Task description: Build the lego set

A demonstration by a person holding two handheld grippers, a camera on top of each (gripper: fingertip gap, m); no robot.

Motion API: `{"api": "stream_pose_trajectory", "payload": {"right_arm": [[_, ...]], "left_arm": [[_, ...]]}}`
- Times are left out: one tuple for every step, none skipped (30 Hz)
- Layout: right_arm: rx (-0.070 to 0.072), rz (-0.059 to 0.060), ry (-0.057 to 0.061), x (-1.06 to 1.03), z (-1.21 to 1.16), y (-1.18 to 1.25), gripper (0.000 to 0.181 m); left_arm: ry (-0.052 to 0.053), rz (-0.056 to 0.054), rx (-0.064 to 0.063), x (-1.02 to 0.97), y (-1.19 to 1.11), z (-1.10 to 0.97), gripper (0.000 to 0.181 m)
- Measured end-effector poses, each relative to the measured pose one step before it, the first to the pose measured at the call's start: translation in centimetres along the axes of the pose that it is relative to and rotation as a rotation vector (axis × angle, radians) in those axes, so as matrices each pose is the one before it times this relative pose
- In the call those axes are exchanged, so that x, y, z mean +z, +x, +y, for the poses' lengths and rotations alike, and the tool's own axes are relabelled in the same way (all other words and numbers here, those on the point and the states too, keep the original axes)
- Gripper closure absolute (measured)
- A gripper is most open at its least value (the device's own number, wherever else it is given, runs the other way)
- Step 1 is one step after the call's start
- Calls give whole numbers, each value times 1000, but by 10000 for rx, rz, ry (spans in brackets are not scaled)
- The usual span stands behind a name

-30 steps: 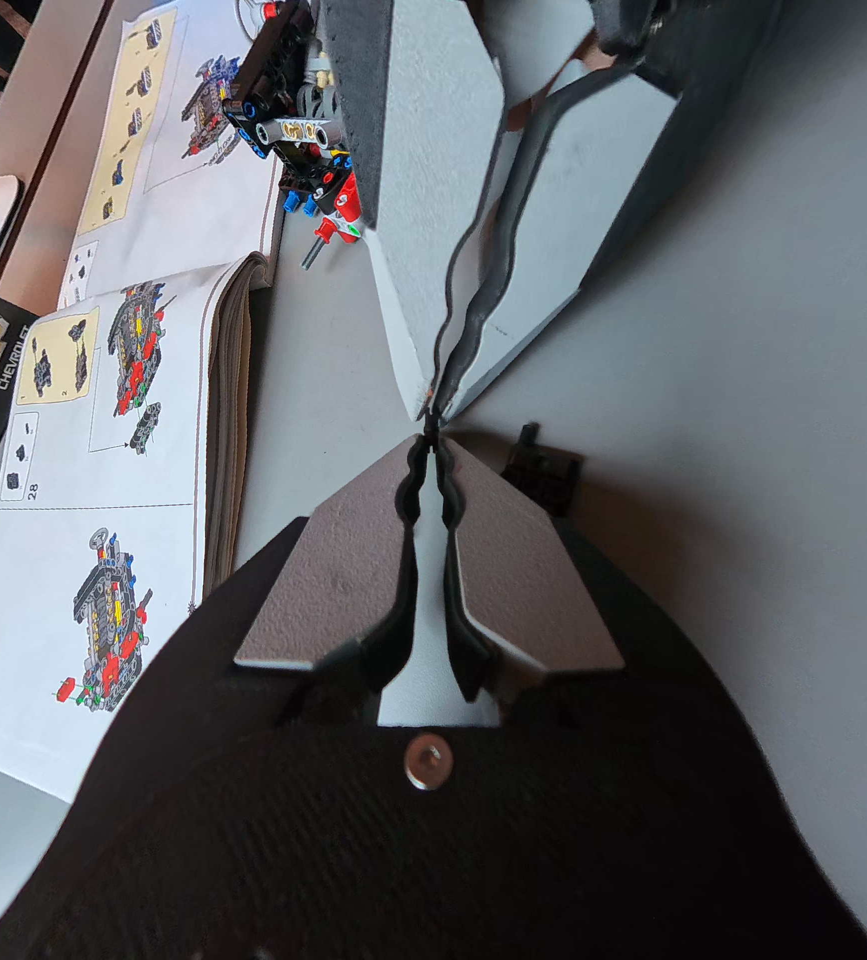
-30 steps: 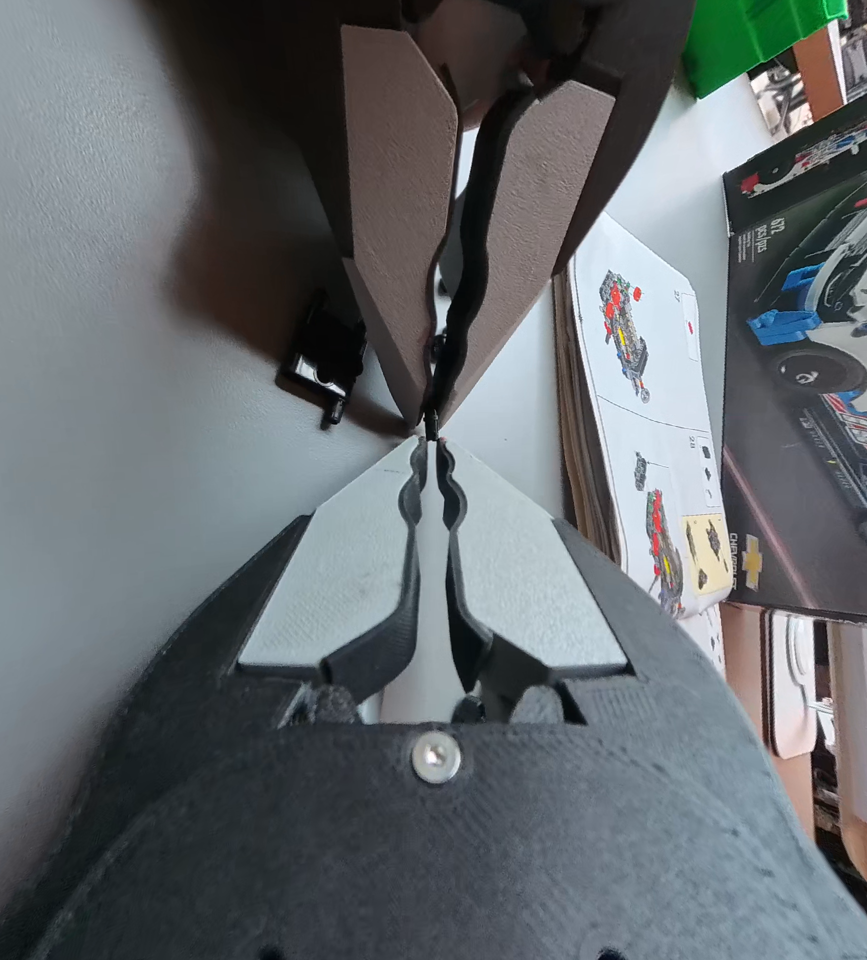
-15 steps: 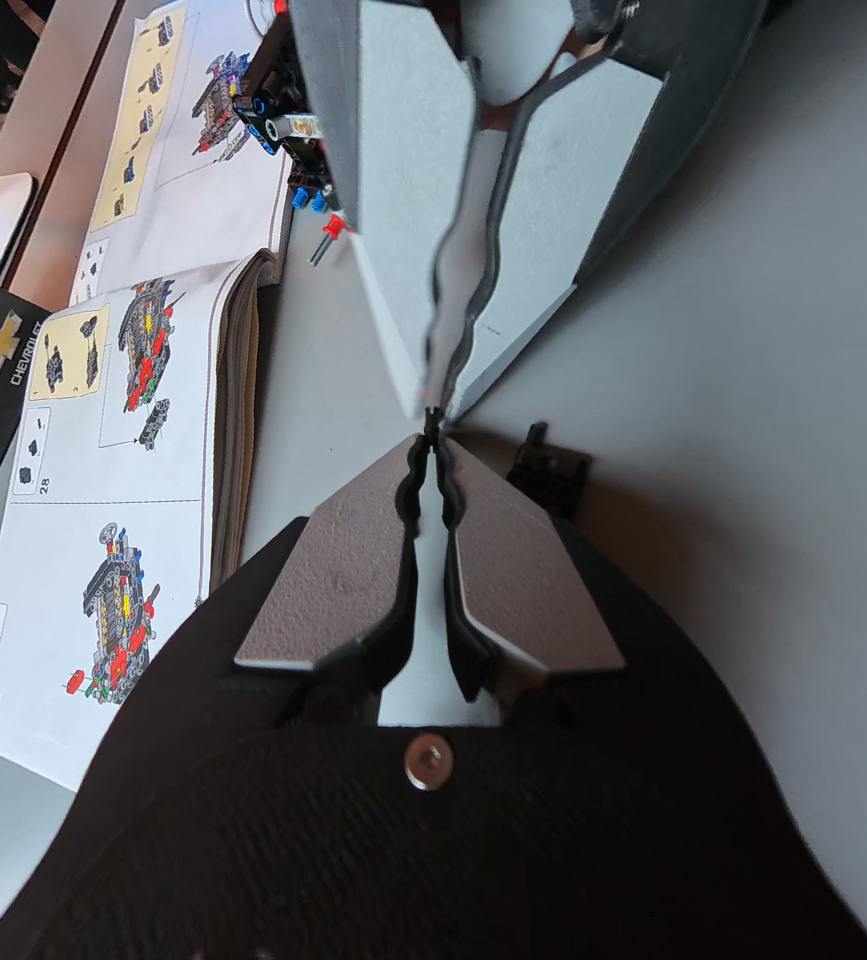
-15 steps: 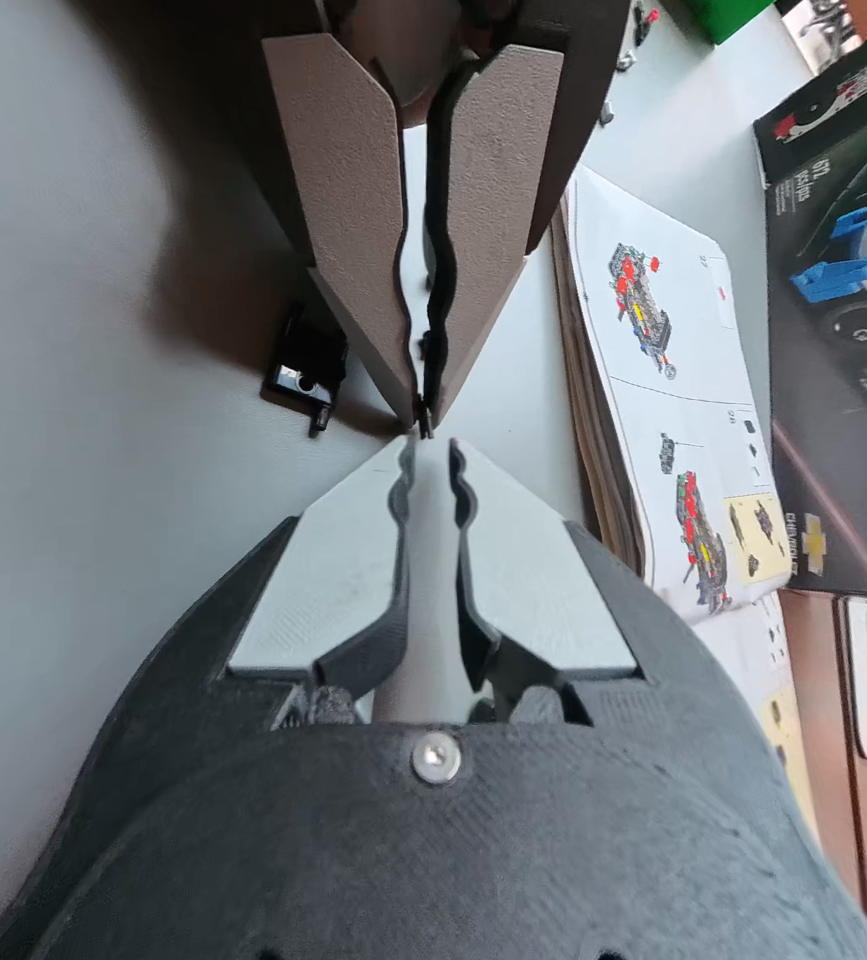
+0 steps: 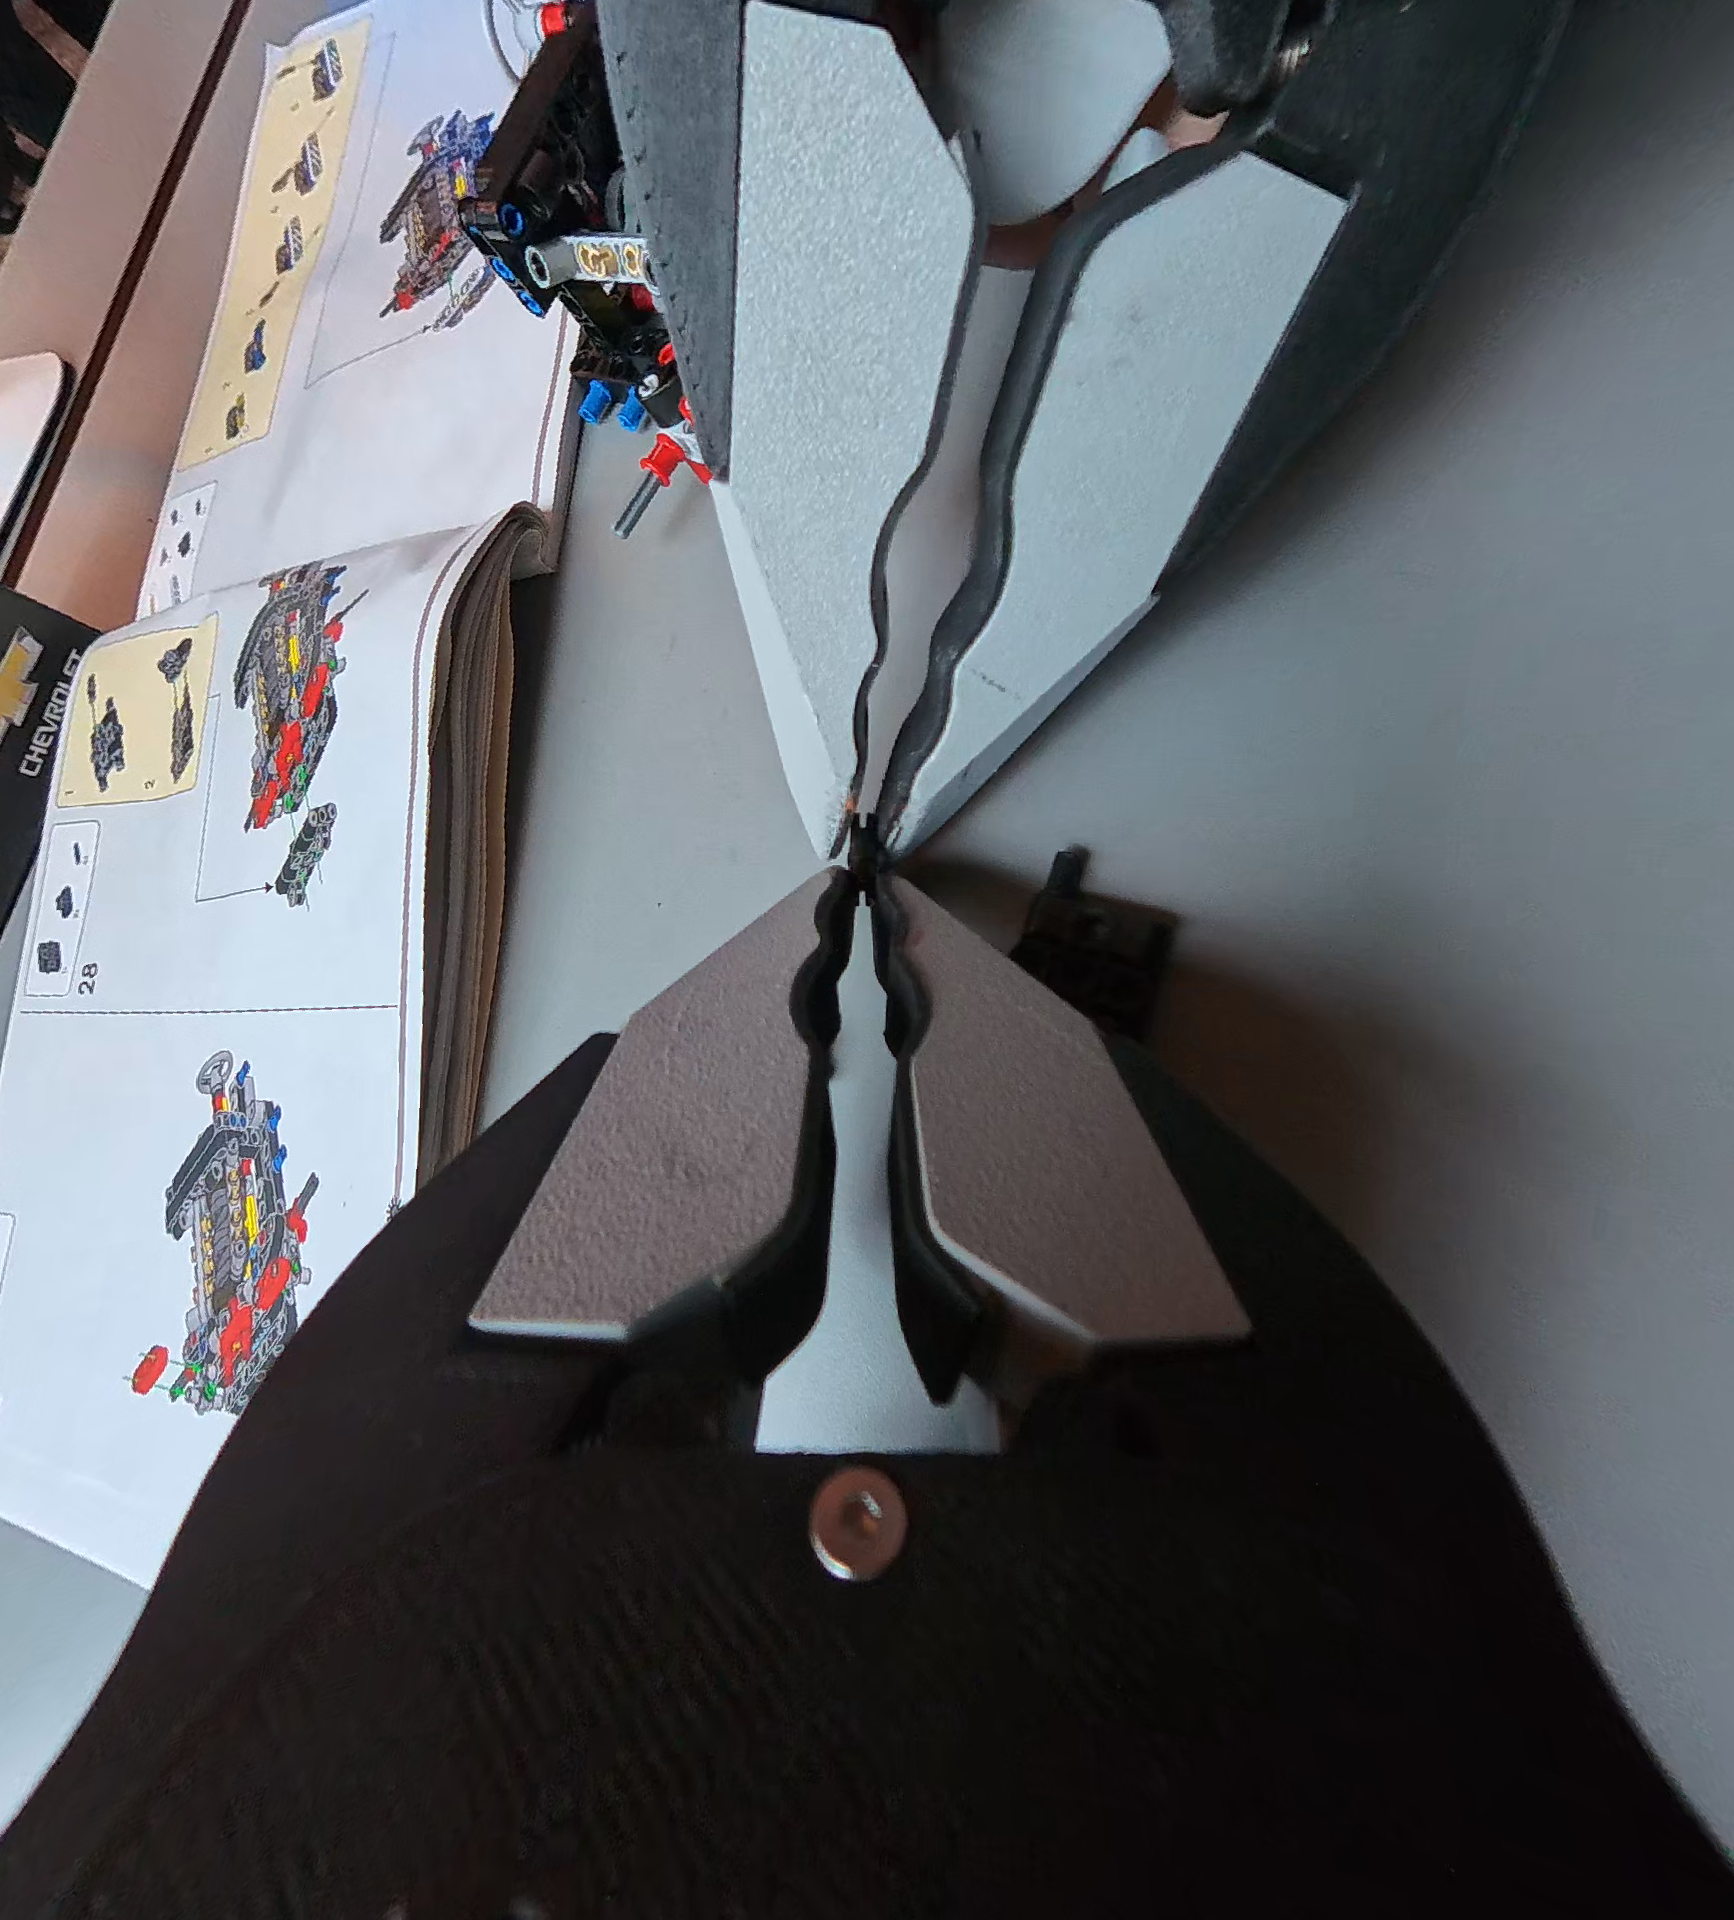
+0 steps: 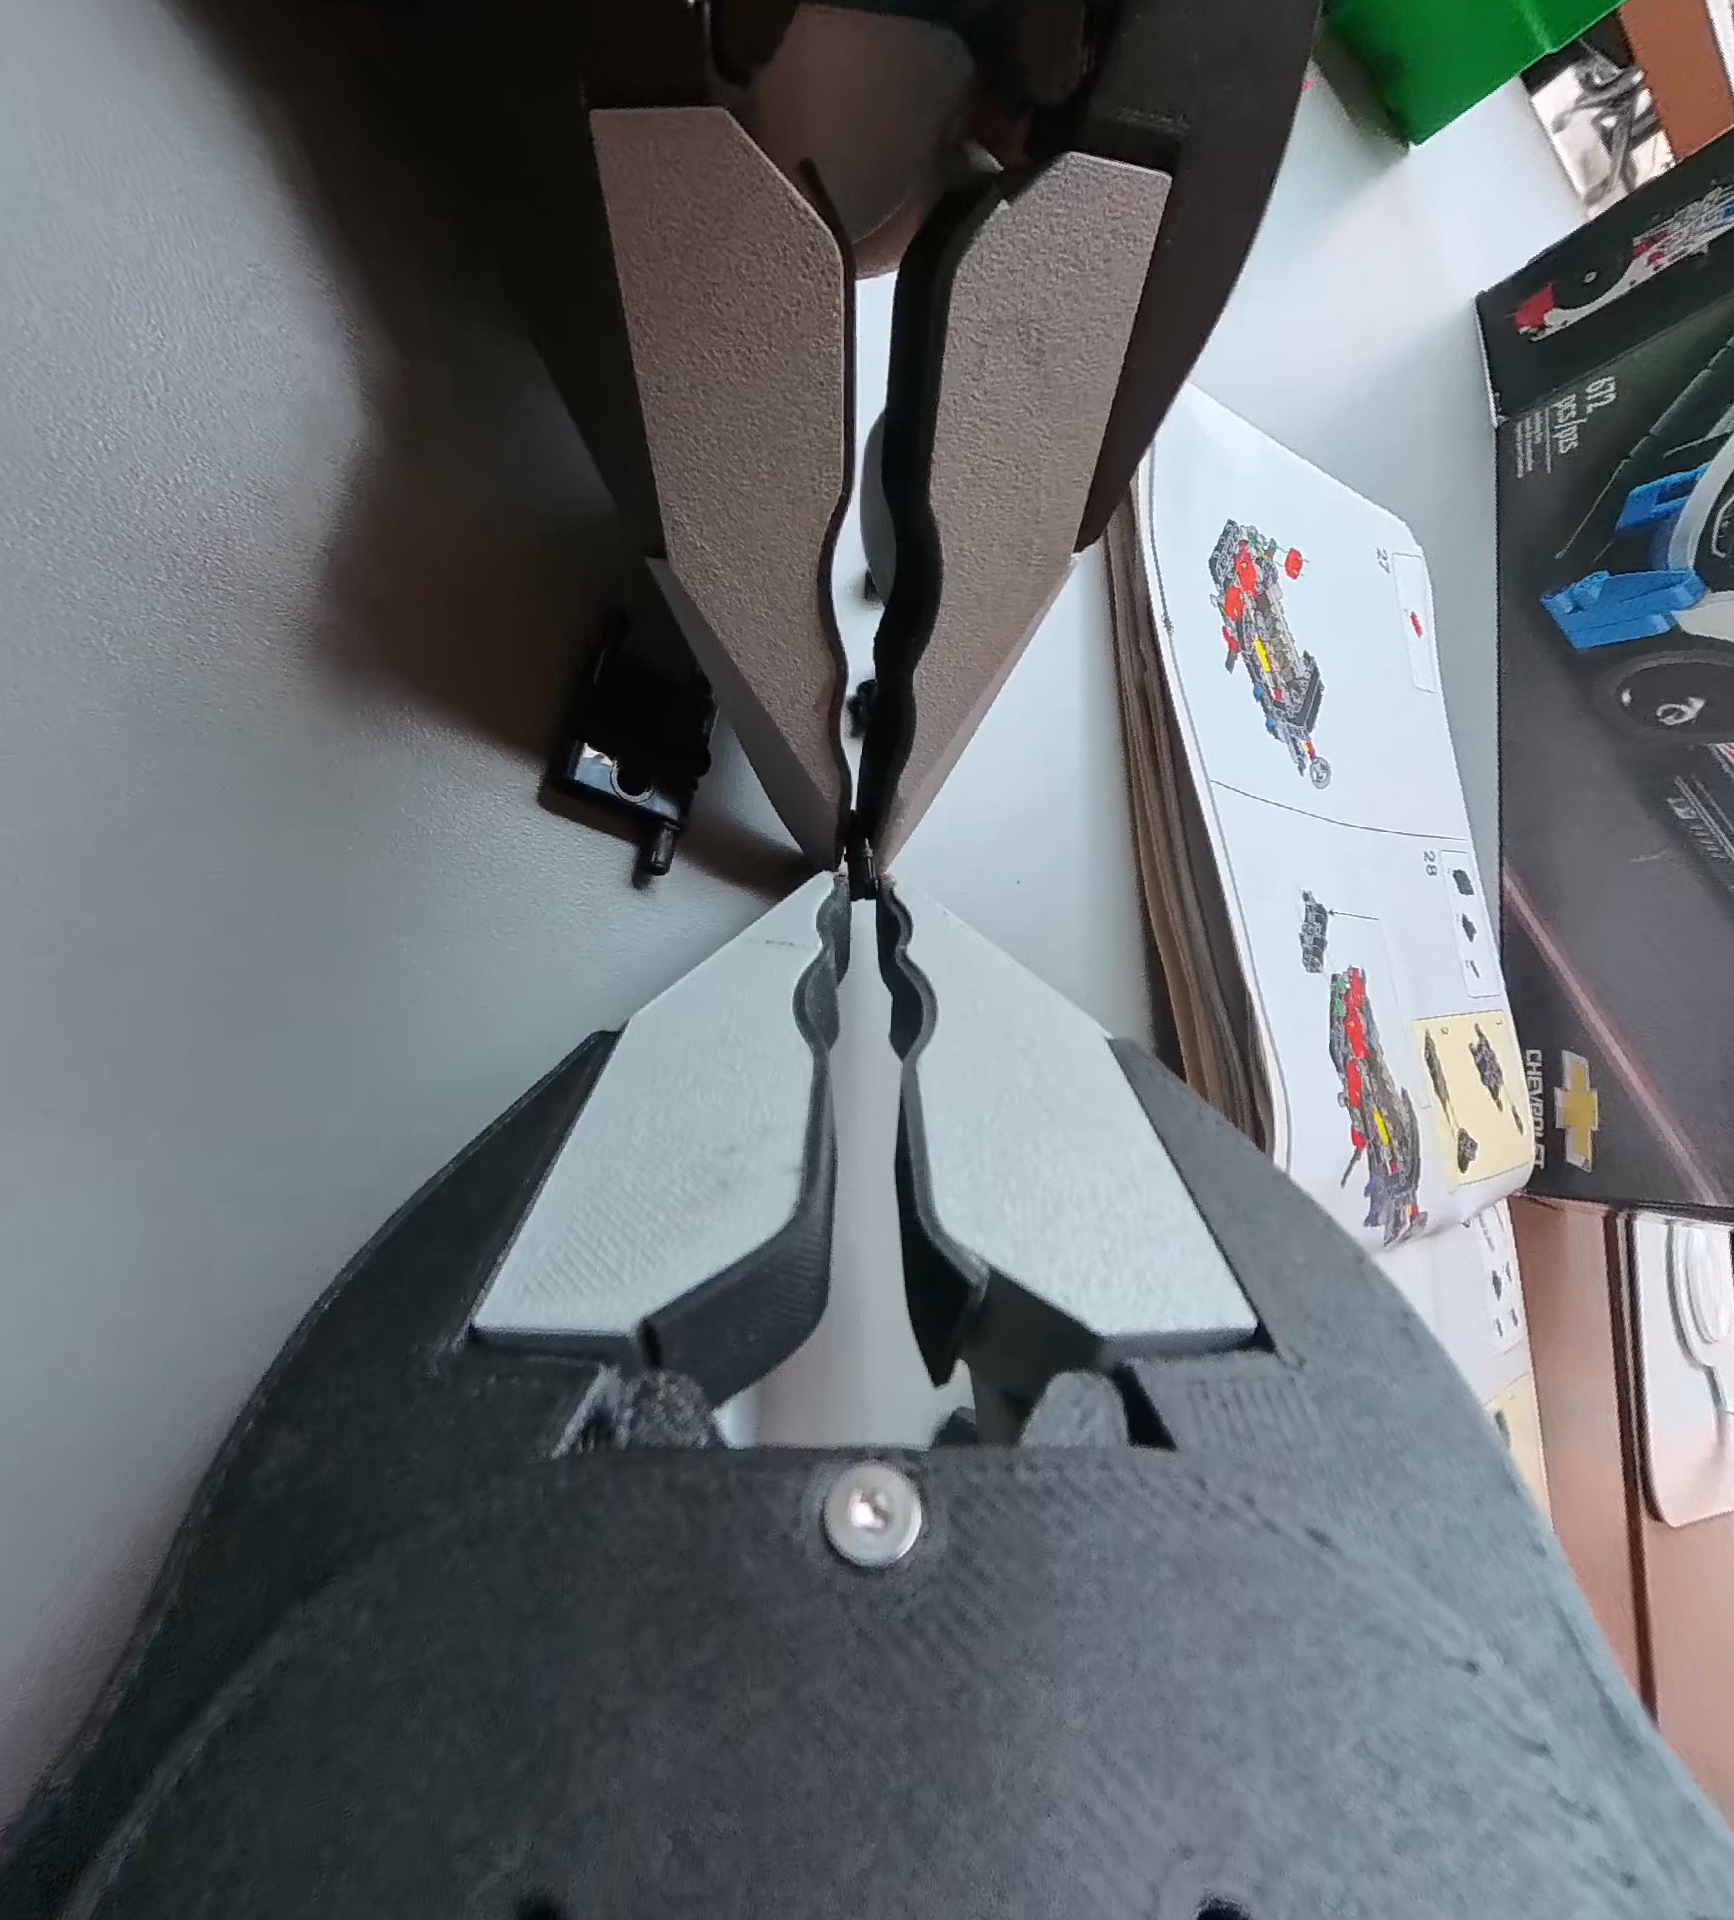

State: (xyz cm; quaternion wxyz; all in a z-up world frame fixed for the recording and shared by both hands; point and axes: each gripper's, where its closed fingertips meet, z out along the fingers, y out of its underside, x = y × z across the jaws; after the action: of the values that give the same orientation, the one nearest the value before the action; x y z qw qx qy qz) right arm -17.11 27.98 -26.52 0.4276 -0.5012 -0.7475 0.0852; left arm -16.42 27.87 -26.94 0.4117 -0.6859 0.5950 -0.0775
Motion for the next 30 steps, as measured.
{"api": "stream_pose_trajectory", "payload": {"right_arm": [[-14, 2, 10, -21, -3, -7, 179], [-20, 14, 3, -2, -1, -4, 179], [-15, 9, 3, -11, -12, -17, 179], [-4, 0, 11, -10, -7, -9, 179], [16, -14, 19, -19, 4, 0, 179], [41, -26, 8, -27, 23, -13, 179], [49, -23, 19, -15, 0, 1, 179], [25, -8, -4, -3, 10, -7, 179], [-5, 8, -8, -8, 6, 6, 179], [-3, 0, 1, -14, -22, -18, 179], [3, -1, 3, -7, -15, -6, 179], [4, -1, -3, 14, 9, 0, 179], [34, -13, -9, 23, 24, 3, 179], [43, -17, -3, 7, 10, -1, 179], [34, -17, 0, 12, 19, -14, 179], [47, -30, -27, 27, 39, -20, 180], [18, -23, -63, 3, 39, -22, 180], [-79, 35, -87, -2, 49, 4, 180], [-158, 102, -76, 24, 40, 22, 180], [-173, 114, -84, 32, 46, 30, 181], [-86, 60, -74, 28, 46, 24, 181], [34, -17, -39, 12, 22, 18, 181], [48, -55, -12, -26, 19, -6, 180], [-31, -4, -31, -25, 22, -7, 180], [-85, 78, -52, -2, 34, 16, 180], [-152, 131, -67, -4, 27, 24, 180], [-109, 77, -56, 1, 23, -2, 180], [53, -75, 6, -5, 3, -43, 180], [257, -208, 50, -25, -18, -64, 180], [323, -223, 82, -31, -57, -12, 181]], "left_arm": [[4, -1, 13, 6, 14, -8, 180], [2, 2, 5, -3, 8, -4, 180], [4, 12, 2, -2, 25, -7, 180], [3, 7, 1, -4, 7, 3, 180], [1, 1, 0, 1, 2, -2, 180], [0, -3, 8, -9, 8, -1, 180], [2, 1, 3, 1, -1, -2, 180], [1, 2, -1, 1, 3, -1, 180], [-1, -3, 3, 1, 7, 7, 180], [1, -1, 7, -4, 2, -1, 180], [5, 6, 7, -1, 12, -7, 180], [-1, 0, -1, -1, 0, 2, 180], [-1, 3, -6, 4, 0, 2, 180], [-1, -2, 1, -5, 5, 1, 180], [-2, -14, 15, 8, -2, 7, 180], [-2, -13, 16, -3, 4, 0, 180], [-1, -8, 11, 2, 5, 0, 180], [-2, -15, 16, 7, -5, -6, 180], [-7, -17, 14, -1, 2, 0, 180], [-4, -1, -10, -3, 5, 5, 180], [-13, 6, -42, 7, -12, -14, 180], [-13, -12, -21, 7, -17, 11, 180], [-2, -18, 14, 14, -4, -1, 180], [-1, -25, 30, 6, 4, -11, 180], [-7, -32, 34, 9, 7, -5, 180], [2, -9, 9, 3, -6, 4, 180], [2, 8, -11, -6, 3, -2, 180], [4, 16, -5, -5, 10, -3, 180], [5, 25, -18, -10, 29, 2, 180], [-2, -7, -8, -1, -3, 2, 180]]}}
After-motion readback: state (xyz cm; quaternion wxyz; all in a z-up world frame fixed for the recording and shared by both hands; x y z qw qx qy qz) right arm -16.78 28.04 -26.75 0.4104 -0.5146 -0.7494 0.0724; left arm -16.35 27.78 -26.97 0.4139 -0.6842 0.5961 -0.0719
